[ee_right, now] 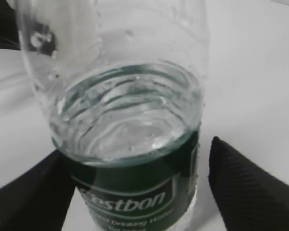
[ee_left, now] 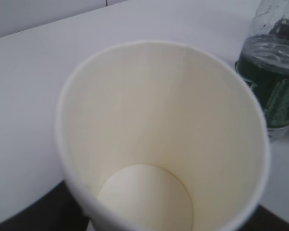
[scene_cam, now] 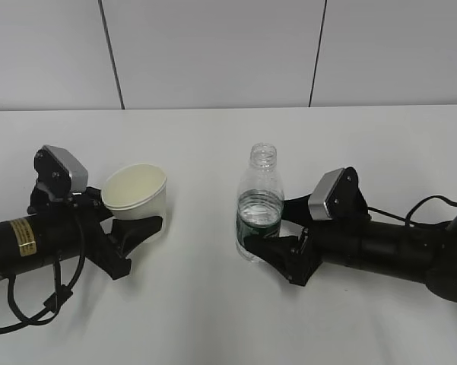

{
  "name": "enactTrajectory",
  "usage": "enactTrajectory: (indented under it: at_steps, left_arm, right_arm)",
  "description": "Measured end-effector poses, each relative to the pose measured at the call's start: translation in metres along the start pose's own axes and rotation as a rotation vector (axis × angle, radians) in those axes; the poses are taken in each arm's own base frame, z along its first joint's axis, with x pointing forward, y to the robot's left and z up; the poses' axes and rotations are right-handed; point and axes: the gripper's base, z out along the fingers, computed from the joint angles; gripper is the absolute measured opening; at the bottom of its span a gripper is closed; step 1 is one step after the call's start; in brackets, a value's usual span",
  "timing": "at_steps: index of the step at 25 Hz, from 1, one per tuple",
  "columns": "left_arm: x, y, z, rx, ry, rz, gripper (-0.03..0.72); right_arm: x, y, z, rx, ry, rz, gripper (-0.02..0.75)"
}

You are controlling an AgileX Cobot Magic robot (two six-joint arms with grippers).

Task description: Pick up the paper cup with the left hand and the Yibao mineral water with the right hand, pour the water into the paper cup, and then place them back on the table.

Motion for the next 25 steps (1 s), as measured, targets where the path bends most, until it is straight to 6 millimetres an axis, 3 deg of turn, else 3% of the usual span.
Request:
enactTrajectory:
  at_steps: [7,25]
  left_arm:
    - [0.0,0.0,0.0,0.0,0.0,0.0,0.434]
    - [-0.0013,-0.0014,0.0,0.016,-0.015,0.007,0.434]
  right_arm:
    - [0.0001,0.0009,0.0,-0.01,0.002,-0.003,0.538]
    - [-0.0002,-0.001,0.0,0.011,-0.002,0.006,0.459]
